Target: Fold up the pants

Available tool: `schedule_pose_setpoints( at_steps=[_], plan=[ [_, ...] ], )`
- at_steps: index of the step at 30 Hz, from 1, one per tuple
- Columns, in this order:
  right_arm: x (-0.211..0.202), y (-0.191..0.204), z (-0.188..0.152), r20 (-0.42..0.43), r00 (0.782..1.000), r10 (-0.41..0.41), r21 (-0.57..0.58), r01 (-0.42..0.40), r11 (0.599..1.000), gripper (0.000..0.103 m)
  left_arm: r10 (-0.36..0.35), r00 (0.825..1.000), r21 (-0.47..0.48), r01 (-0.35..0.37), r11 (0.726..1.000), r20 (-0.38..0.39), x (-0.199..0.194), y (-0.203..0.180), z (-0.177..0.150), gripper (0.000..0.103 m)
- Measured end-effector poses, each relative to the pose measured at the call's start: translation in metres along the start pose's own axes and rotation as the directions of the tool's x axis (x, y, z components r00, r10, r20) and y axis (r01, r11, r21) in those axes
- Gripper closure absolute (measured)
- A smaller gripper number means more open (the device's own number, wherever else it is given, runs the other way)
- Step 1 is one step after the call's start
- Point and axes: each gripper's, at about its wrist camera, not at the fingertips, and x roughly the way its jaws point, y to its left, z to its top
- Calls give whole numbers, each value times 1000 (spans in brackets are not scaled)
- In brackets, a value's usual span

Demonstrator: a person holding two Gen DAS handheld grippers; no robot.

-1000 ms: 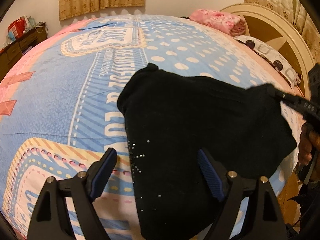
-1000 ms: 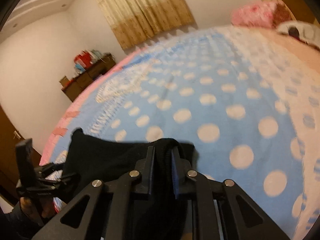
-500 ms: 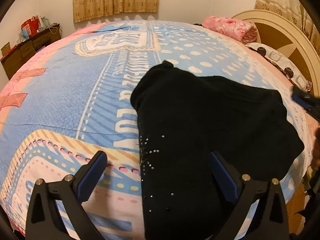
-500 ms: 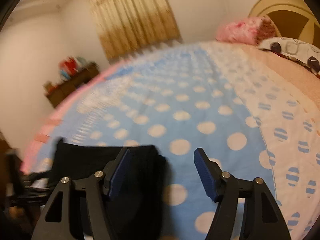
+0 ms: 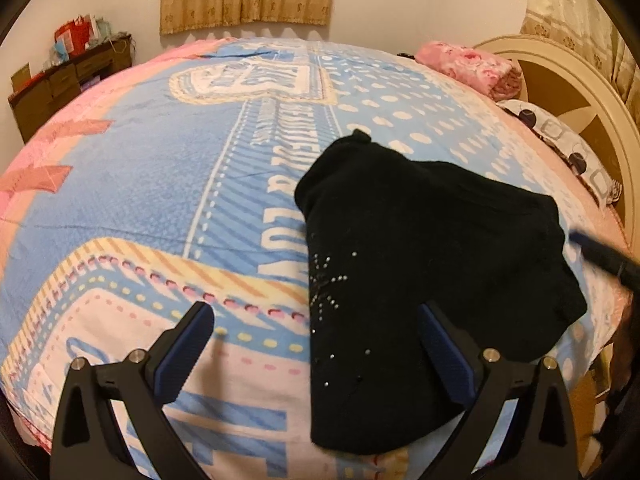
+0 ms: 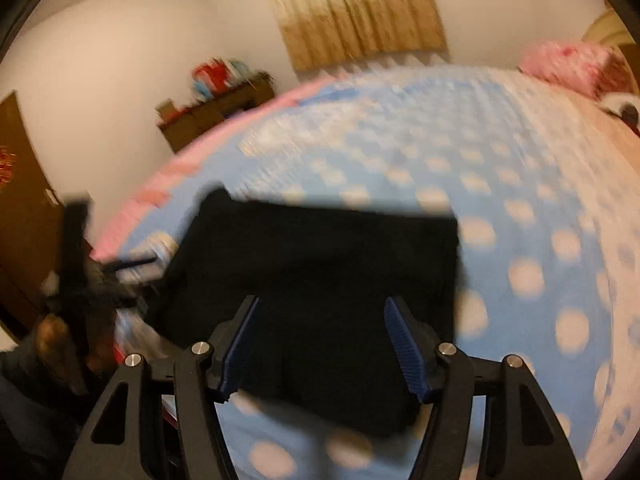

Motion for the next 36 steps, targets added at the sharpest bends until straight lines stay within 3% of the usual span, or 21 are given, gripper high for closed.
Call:
schedule_pose_setpoints(
  at_steps=[3,5,8,11,14,15,16,18,19,22,25,31,36],
  plan=[
    [16,21,43,16,995,102,-29,-101,994,39,-16,1000,-11,15,1000,-21,4,1,-2,0],
    [46,39,72,-33,988,151,-58,-153,987,39,-16,1000,-8,16,1000,-19,5,2,-3,0],
    [94,63,103,-130,978,164,-100,-177,979,39,-16,1000,-8,15,1000,-22,8,2,-6,0],
    [157,77,126,-279,944,174,-103,-210,972,39,-18,999,-8,18,1000,-34,12,3,-8,0],
    [193,97,131,-399,902,163,-112,-225,968,40,-21,999,-4,21,1000,-33,13,5,-9,0],
    [206,102,129,-446,882,154,-120,-229,966,44,-20,999,0,20,1000,-32,13,4,-9,0],
    [211,104,126,-471,869,152,-121,-234,965,60,-20,999,2,20,1000,-31,14,4,-8,0],
    [215,109,120,-515,840,171,-109,-262,959,81,-18,999,9,18,1000,-31,14,3,-9,0],
    [215,110,116,-527,831,177,-106,-271,957,84,-17,999,10,18,1000,-31,15,4,-8,0],
    [214,110,113,-530,825,194,-100,-288,952,90,-15,999,13,16,1000,-28,15,4,-8,0],
    [211,110,114,-511,834,208,-98,-296,950,94,-11,1000,17,11,1000,-25,17,2,-8,0],
    [208,112,126,-445,875,191,-109,-264,958,96,-6,1000,12,6,1000,-18,21,2,-8,0],
    [239,98,112,-486,862,141,-99,-214,972,97,-1,1000,16,1,1000,-11,20,-1,-13,0]
  ],
)
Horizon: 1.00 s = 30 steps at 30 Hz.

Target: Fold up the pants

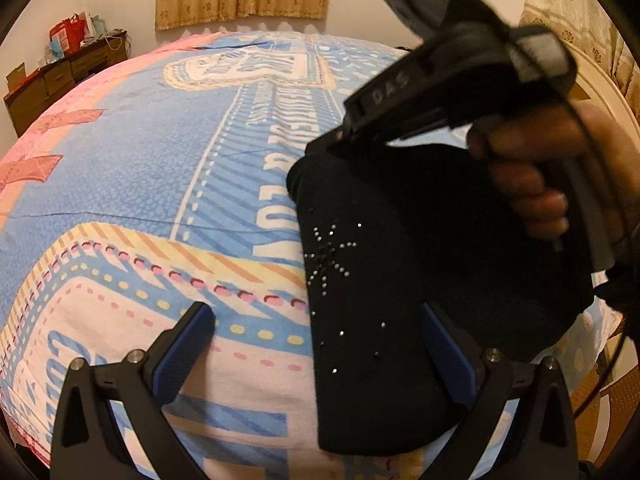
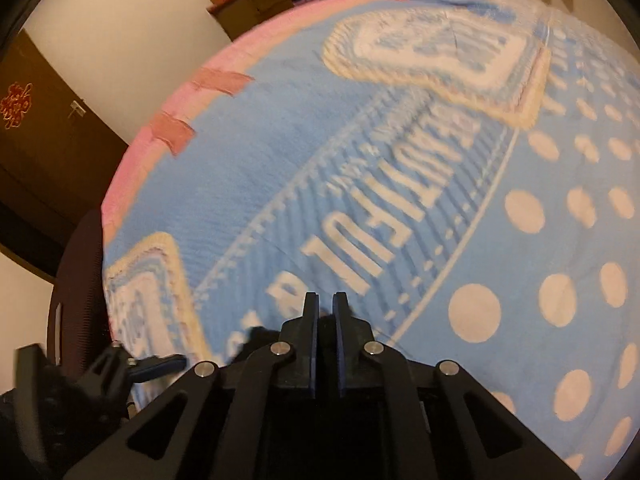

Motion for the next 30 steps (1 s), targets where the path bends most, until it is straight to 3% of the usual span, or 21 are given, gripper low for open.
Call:
schedule_pose_setpoints(
  at_steps=[5,7,8,10,11,15,21,24,30],
  plan=[
    [-5,-1,-2,23,999,48,-1,-48,999,97,-3,1000,-21,3,1000,-7,-6,-4,-3,0],
    [-15,0,-4,44,996,79,-6,-79,997,90,-7,1000,-35,6,999,-14,-8,-3,-4,0],
    [-19,2,-6,52,996,75,-13,-74,997,85,-8,1000,-38,8,999,-17,-9,-2,-6,0],
    [-33,5,-14,85,996,20,-23,-18,1000,53,-15,1000,-45,14,999,-23,-13,-1,-8,0],
    [-39,8,-17,102,995,9,-29,-6,1000,49,-20,999,-49,19,999,-29,-14,1,-9,0],
    [-57,15,-39,132,991,37,-51,-31,998,49,-32,999,-41,30,999,-34,-15,2,-12,0],
    [-36,8,-48,97,992,-84,-53,90,995,49,-9,1000,-7,9,1000,-17,-11,-1,-12,0],
    [-27,5,-51,119,981,-155,-75,164,984,34,-9,1000,4,10,1000,-13,-10,-1,-12,0],
    [-32,-2,-53,150,977,-150,-25,155,988,32,-7,1000,10,7,1000,-9,-9,-2,-12,0]
  ],
)
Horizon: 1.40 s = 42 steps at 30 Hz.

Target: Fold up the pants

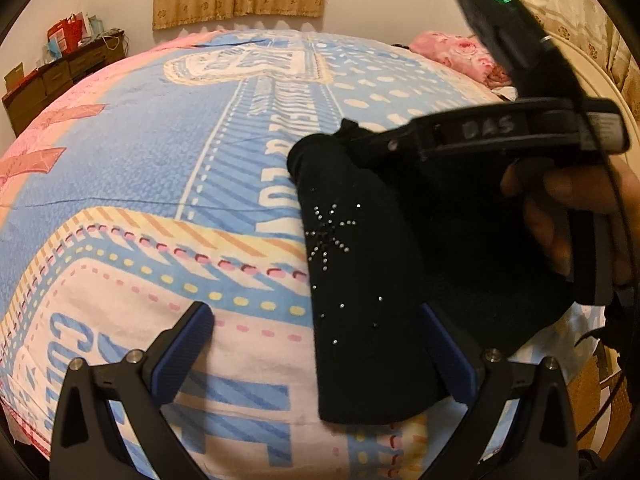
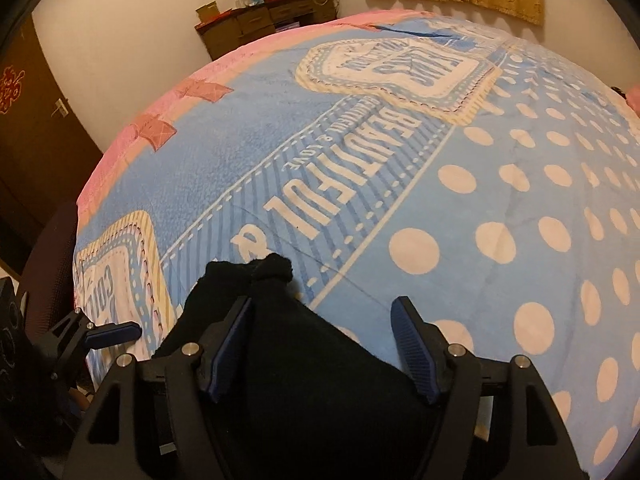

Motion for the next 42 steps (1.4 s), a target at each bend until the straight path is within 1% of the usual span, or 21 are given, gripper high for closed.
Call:
schedule_pose_setpoints(
  at_steps=[2,4,6,9,12,15,16,19,20,21,23,25,27,28,29,31,33,34,36,38,42],
  plan=[
    [-13,1,-2,40,999,4,15,-4,1000,32,0,1000,-3,0,1000,-1,0,0,0,0],
    [-33,2,-7,95,995,-16,23,14,1000,31,0,1000,-3,0,1000,0,1,0,0,0],
    [-50,4,-18,125,991,-35,14,34,999,31,1,1000,-1,-1,1000,0,1,0,0,0],
    [-65,6,-41,141,984,-105,-5,107,994,31,2,1000,0,-2,1000,2,1,0,1,0],
    [-59,3,-66,110,972,-209,-32,213,976,31,6,1000,2,-6,1000,5,2,-1,1,0],
    [-57,5,-77,147,960,-239,-68,251,966,31,10,1000,6,-10,1000,10,1,-2,0,0],
    [-62,5,-77,156,960,-231,-53,242,969,31,8,1000,3,-8,1000,8,1,-1,0,0],
    [-89,-4,-83,235,957,-169,34,165,986,31,6,1000,-22,-6,1000,-4,-6,1,5,0],
    [-100,-9,-88,264,951,-159,62,147,987,31,11,1000,-23,-11,1000,9,-10,2,8,0],
    [-114,-17,-97,299,940,-166,101,142,985,31,15,1000,-21,-14,1000,25,-15,3,9,0],
    [-129,-32,-112,329,927,-183,161,135,978,31,11,998,-14,-10,1000,66,-25,5,13,0],
    [-143,-55,-132,332,921,-206,242,128,962,31,-4,998,-7,4,1000,62,-24,5,18,0],
    [-154,-80,-152,334,915,-228,329,114,938,31,-12,998,-14,13,1000,55,-19,5,23,0],
    [-155,-93,-160,330,915,-232,373,99,923,30,-16,999,-11,16,1000,49,-16,5,25,0],
    [-155,-108,-170,319,921,-223,424,72,903,30,-17,999,-9,18,1000,39,-10,5,27,0],
    [-152,-123,-183,323,927,-189,474,14,880,30,-20,1000,-23,21,1000,17,-3,7,31,0],
    [-144,-130,-192,329,934,-136,491,-46,870,30,-44,999,-46,45,998,5,2,10,32,0],
    [-141,-130,-195,329,936,-123,494,-60,868,30,-50,999,-57,49,997,-9,5,12,33,0],
    [-137,-129,-197,342,931,-127,485,-60,873,30,-62,998,-59,61,996,-19,9,11,33,0],
    [-135,-130,-195,353,928,-116,471,-70,879,30,-60,998,-54,58,997,-22,13,9,33,0],
    [-130,-125,-188,342,935,-90,437,-74,896,30,-57,998,-37,57,998,-15,18,2,39,0]
  ],
)
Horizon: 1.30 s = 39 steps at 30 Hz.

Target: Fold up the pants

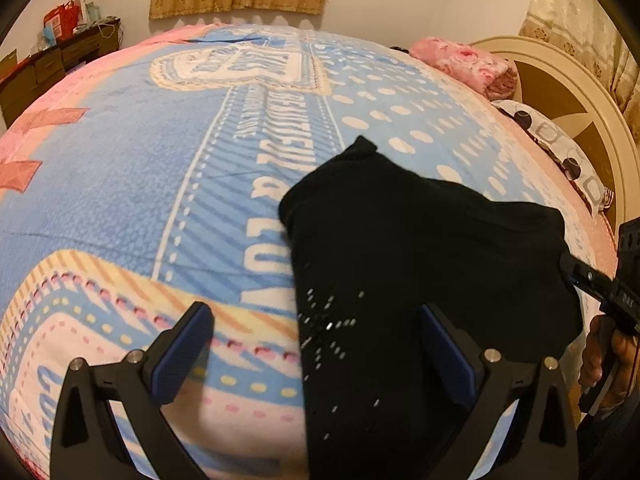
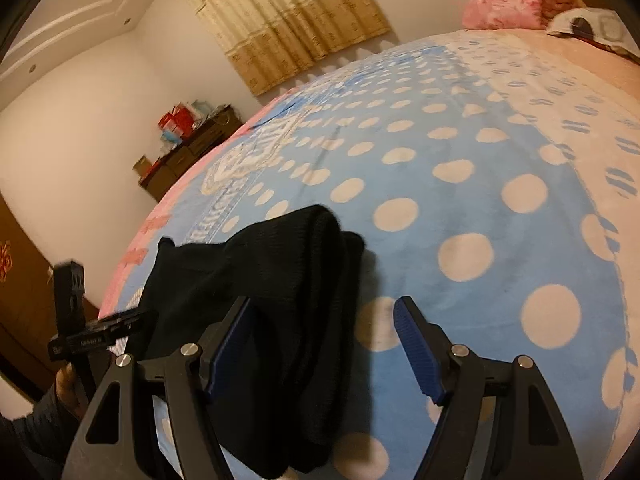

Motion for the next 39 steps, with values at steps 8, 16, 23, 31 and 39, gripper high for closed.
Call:
schedule_pose_setpoints(
  at_steps=[8,16,23,31,39],
  plan=[
    [14,7,-4,-29,999,44,-23,-44,999,45,-12,1000,32,12,999,4,13,-8,13,0],
    [1,22,-3,10,995,98,-29,-98,995,75,-42,999,123,40,992,12,-8,-30,11,78],
    [-26,59,8,62,991,119,-108,-112,988,76,-53,998,80,52,995,16,-26,-20,11,84],
    [-21,91,29,55,988,144,-176,-132,976,76,-24,998,62,20,998,59,-51,-3,9,86],
    [14,135,65,21,979,203,-248,-192,950,76,68,987,4,-70,998,147,-88,41,19,86]
  ],
)
